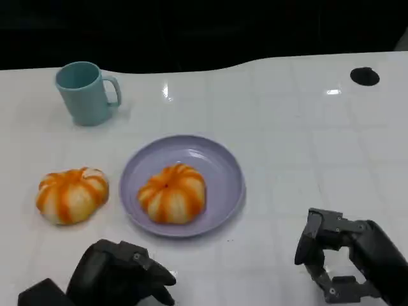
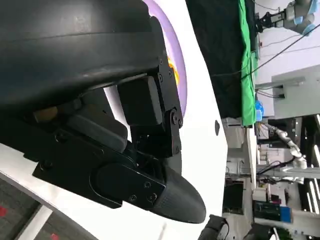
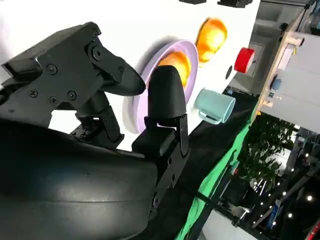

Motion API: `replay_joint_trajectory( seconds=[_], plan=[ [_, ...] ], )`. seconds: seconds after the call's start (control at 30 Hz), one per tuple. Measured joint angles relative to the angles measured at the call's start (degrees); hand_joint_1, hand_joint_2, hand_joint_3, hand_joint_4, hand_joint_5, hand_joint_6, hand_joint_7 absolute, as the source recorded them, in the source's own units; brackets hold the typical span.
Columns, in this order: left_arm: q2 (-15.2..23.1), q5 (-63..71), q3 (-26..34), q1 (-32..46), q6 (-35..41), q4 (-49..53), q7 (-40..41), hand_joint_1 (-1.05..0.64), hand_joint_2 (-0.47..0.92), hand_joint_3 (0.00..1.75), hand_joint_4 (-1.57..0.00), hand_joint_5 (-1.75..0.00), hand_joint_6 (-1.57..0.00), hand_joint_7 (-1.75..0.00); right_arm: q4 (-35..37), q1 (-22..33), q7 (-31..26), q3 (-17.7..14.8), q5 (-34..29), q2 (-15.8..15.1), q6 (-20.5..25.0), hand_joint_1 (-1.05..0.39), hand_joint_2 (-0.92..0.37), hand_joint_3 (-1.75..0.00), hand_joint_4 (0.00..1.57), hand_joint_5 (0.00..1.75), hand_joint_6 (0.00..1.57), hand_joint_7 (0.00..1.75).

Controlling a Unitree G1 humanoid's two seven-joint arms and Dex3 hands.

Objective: Grasp the bread from the table and place it into the plate.

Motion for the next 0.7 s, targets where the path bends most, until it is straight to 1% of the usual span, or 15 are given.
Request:
replay_joint_trajectory(
  seconds=[0.1, 0.23, 0.47, 0.7],
  plan=[
    [0.0, 0.0, 0.1, 0.0, 0.0, 0.0, 0.0, -1.05, 0.90, 0.00, -1.44, -0.67, -1.57, -0.25, 2.1, -0.4, -0.4, -0.1, -1.0, 0.2, -2.4, -0.15, -0.54, -1.15, 0.79, 1.75, 0.68, 1.51],
    [0.0, 0.0, 0.2, 0.0, 0.0, 0.0, 0.0, -1.05, 0.89, 0.00, -1.44, -0.67, -1.57, -0.25, 3.9, -1.0, -0.7, -0.1, -1.1, 0.6, -4.2, -0.15, -0.54, -1.14, 0.79, 1.75, 0.69, 1.51],
    [0.1, 0.0, 0.4, 0.0, -0.4, 0.0, 0.0, -1.05, 0.91, 0.01, -1.44, -0.67, -1.57, -0.25, 4.1, -1.8, -0.8, -0.1, -1.0, 0.7, -4.2, -0.15, -0.53, -1.14, 0.80, 1.75, 0.70, 1.50],
    [0.2, 0.0, 0.5, 0.0, -0.8, 0.2, 0.0, -1.05, 0.91, 0.01, -1.44, -0.67, -1.57, -0.25, 4.4, -2.4, -0.3, -0.1, -0.8, 1.1, -4.2, -0.14, -0.50, -1.18, 0.81, 1.75, 0.72, 1.50]
  ],
)
